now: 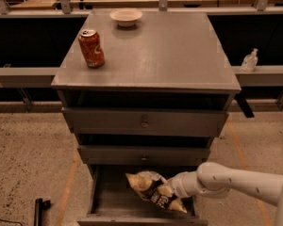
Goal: Place brown chip bag into bottom drawer
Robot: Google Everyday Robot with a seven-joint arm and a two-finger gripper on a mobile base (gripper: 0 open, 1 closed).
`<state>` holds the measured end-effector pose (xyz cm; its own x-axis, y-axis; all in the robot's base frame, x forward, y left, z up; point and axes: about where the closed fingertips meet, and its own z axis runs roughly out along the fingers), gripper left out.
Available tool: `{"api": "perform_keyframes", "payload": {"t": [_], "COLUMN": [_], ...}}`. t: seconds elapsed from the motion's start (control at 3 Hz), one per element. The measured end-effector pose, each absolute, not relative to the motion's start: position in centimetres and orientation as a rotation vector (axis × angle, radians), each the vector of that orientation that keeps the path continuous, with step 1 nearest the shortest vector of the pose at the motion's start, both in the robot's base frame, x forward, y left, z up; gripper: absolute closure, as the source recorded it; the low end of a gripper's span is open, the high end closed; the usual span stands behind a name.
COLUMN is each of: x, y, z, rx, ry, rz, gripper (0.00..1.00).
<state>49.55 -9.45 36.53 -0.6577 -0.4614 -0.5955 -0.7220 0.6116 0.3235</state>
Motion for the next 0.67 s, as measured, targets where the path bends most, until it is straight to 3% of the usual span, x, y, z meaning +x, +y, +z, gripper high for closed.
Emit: {"api": "perform_keyframes", "payload": {"t": [0.67], "x": [51.4], "y": [-7.4], "z": [25.8], "rx": [-0.889], "ry": [2.483], "rz": [0.779], "gripper": [0.35]}}
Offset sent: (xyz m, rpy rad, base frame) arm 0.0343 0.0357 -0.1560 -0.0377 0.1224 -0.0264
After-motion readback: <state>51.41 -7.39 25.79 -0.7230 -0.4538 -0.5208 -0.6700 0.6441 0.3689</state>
